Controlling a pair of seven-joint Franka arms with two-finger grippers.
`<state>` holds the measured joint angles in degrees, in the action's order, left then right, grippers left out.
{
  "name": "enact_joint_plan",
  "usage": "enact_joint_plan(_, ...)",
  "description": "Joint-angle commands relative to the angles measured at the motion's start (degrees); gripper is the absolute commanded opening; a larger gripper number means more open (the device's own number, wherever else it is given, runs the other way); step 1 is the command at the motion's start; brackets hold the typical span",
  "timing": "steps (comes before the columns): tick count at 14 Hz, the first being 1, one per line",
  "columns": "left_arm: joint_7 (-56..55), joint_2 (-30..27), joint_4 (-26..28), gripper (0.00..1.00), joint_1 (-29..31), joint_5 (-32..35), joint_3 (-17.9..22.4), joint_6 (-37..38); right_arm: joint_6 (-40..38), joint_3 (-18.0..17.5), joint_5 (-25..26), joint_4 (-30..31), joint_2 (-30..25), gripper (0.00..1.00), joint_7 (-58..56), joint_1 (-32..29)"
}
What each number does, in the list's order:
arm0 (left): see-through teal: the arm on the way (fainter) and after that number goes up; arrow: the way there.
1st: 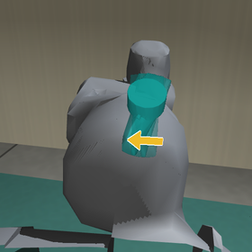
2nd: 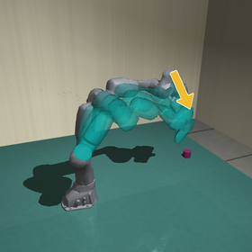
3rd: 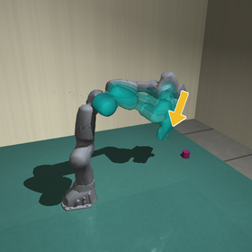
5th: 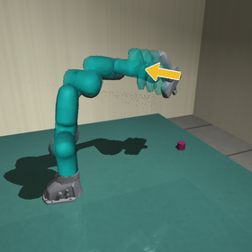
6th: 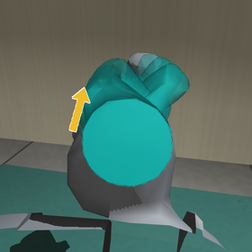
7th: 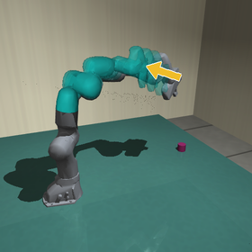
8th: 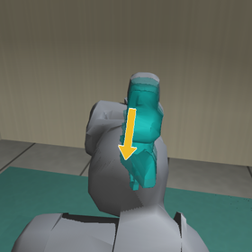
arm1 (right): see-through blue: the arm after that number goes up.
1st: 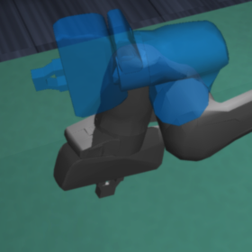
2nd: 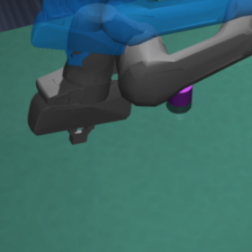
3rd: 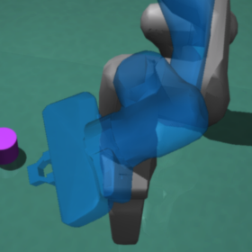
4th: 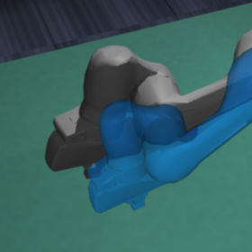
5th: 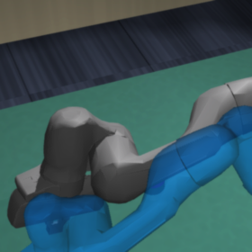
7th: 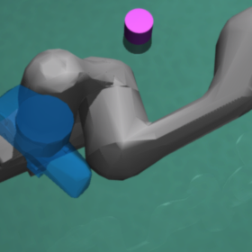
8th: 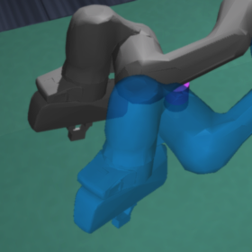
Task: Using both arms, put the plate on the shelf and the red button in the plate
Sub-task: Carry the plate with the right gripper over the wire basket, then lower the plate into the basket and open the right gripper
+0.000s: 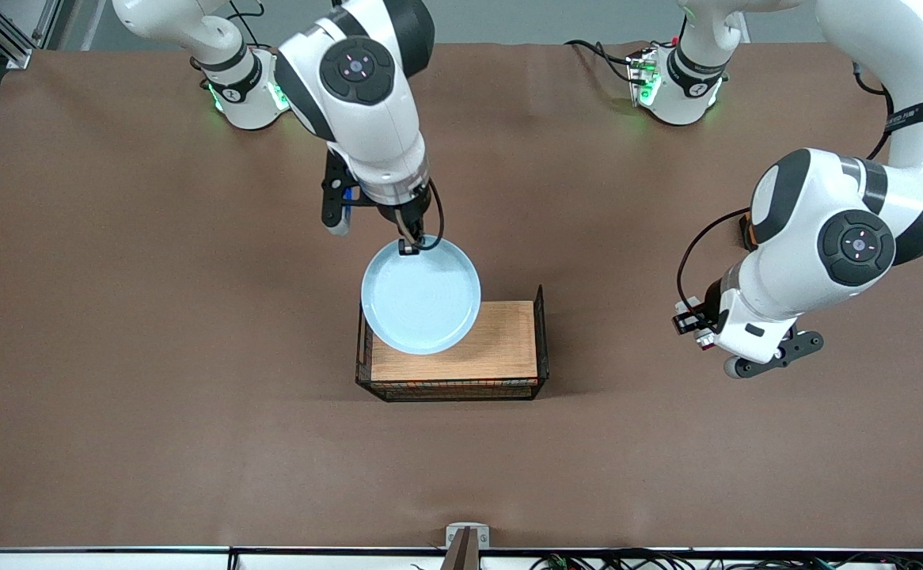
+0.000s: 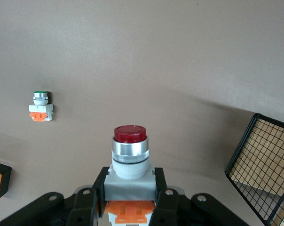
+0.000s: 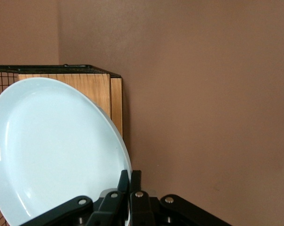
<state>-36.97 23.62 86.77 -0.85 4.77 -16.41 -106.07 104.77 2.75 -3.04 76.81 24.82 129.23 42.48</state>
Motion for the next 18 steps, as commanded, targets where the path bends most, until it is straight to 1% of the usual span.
enact_joint_plan(1, -0.3, 0.4, -0.7, 0.32, 0.1, -0.6, 0.0, 0.6, 1.2, 0.8, 2.3, -1.9, 2.3, 0.0, 3.4, 1.5)
enact_joint_plan(4, -0.4, 0.4, -0.7, 0.32, 0.1, -0.6, 0.0, 0.6, 4.4, 0.9, 3.0, -2.0, 4.6, 0.0, 6.7, 2.2)
enact_joint_plan(6, -0.3, 0.4, -0.7, 0.32, 0.1, -0.6, 0.0, 0.6, 4.9, 0.9, 3.9, -2.2, 5.9, 0.0, 7.9, 2.4)
enact_joint_plan(8, -0.4, 0.4, -0.7, 0.32, 0.1, -0.6, 0.0, 0.5, 7.7, 0.9, 4.5, -3.1, 8.0, 0.0, 10.3, 3.0)
enact_joint_plan(10, -0.4, 0.4, -0.7, 0.32, 0.1, -0.6, 0.0, 0.5, 7.7, 0.9, 6.2, -5.3, 10.7, 0.0, 12.0, 3.7)
enact_joint_plan(12, -0.4, 0.4, -0.7, 0.32, 0.1, -0.6, 0.0, 0.5, 7.7, 0.9, 6.7, -6.9, 12.5, 0.0, 13.5, 4.2)
enact_joint_plan(18, -0.3, 0.5, -0.7, 0.32, 0.1, -0.7, 0.0, 0.3, 8.2, 1.0, 7.4, -7.3, 13.5, 0.02, 14.3, 4.5)
